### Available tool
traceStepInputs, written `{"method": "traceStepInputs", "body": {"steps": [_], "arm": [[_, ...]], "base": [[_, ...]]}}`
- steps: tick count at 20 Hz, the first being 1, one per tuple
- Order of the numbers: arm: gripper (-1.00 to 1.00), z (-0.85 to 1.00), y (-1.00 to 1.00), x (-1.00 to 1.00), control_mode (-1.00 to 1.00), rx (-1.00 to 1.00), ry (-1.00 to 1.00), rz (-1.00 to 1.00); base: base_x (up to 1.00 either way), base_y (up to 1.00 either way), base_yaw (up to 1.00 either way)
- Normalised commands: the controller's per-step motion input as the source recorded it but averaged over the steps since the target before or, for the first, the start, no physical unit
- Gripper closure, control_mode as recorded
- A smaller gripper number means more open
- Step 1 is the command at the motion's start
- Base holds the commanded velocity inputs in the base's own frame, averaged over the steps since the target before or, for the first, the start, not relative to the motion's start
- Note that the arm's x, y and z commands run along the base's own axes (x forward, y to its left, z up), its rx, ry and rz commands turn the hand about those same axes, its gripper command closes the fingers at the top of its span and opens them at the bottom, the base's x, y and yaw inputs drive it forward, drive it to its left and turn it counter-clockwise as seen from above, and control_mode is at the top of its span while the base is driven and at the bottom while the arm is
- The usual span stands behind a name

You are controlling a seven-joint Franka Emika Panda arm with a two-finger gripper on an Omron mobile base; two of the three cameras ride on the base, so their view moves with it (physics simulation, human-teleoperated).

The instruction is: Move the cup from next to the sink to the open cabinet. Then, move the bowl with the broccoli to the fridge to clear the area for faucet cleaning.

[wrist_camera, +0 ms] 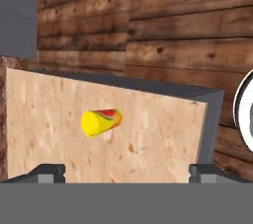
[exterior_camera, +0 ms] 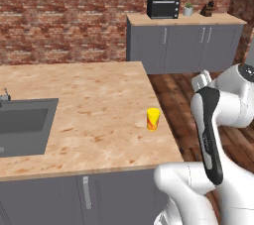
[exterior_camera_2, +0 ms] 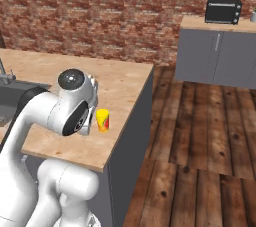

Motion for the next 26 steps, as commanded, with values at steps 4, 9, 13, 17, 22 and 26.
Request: {"method": "traceStepInputs", "body": {"steps": [4,9,13,17,22,26], "arm": [[-1.0,-0.12,-0.7,0.66,-1.0,0.38,0.44,0.05],[-1.0,-0.46,-0.47,0.49,-1.0,0.46,0.45,0.08],[-1.0,-0.85,-0.01,0.16,-1.0,0.37,0.2,0.02],[-1.0,-0.58,0.03,0.19,-1.0,0.32,0.0,0.0],[-1.0,-0.41,0.05,0.04,-1.0,0.23,-0.09,0.0],[-1.0,-0.21,0.19,0.07,-1.0,0.21,-0.1,0.0]], "base": [[0.0,0.0,0.0],[0.0,0.0,0.0],[0.0,0.0,0.0],[0.0,0.0,0.0],[0.0,0.0,0.0],[0.0,0.0,0.0]]}}
